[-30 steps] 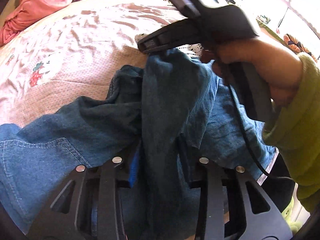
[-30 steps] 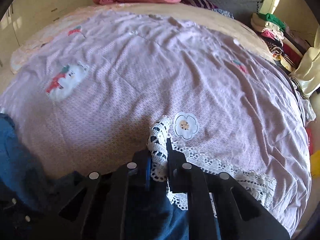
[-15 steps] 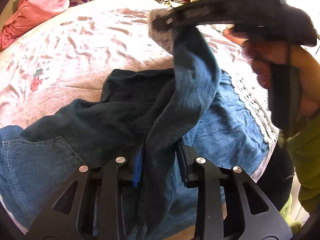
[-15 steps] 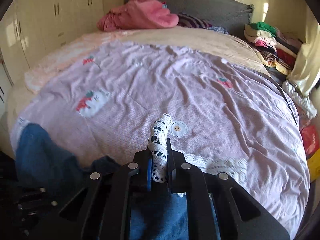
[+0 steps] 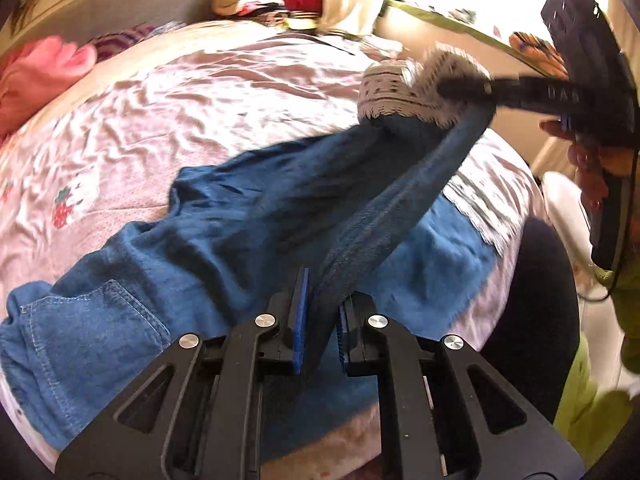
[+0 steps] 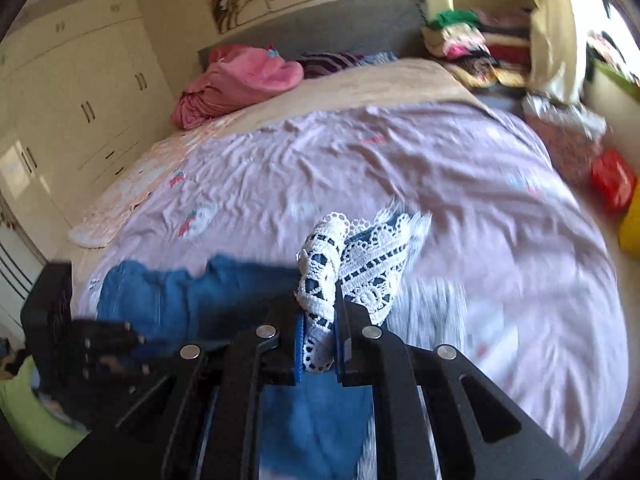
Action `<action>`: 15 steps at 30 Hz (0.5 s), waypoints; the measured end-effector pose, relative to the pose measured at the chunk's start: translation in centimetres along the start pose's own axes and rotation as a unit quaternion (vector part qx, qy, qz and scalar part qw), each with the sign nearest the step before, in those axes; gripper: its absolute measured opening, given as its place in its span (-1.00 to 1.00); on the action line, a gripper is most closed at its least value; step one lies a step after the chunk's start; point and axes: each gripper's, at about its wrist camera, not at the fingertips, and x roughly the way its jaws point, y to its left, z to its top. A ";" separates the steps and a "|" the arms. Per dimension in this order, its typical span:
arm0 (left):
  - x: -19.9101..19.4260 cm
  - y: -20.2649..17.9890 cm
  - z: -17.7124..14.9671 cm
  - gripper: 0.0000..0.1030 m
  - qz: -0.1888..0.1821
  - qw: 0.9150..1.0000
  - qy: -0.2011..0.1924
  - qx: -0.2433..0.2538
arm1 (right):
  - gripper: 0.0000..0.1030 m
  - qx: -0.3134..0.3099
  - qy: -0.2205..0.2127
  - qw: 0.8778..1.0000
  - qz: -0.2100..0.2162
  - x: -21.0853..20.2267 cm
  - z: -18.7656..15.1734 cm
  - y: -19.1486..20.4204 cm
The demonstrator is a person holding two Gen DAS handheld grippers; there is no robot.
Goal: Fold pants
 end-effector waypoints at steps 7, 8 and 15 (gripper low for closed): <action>0.5 -0.9 -1.9 -0.87 0.004 0.999 0.020 0.030 | -0.30 0.069 0.070 0.995 -0.011 0.2 -6.6 -2.4; 0.6 -1.0 -2.0 -0.87 0.003 0.999 0.021 0.029 | -0.02 0.082 0.067 0.994 -0.019 -0.2 -7.3 -2.9; 1.5 -1.2 -2.7 -0.94 0.008 0.999 0.038 0.035 | -0.38 0.110 0.053 0.992 -0.016 -1.4 -7.8 -4.6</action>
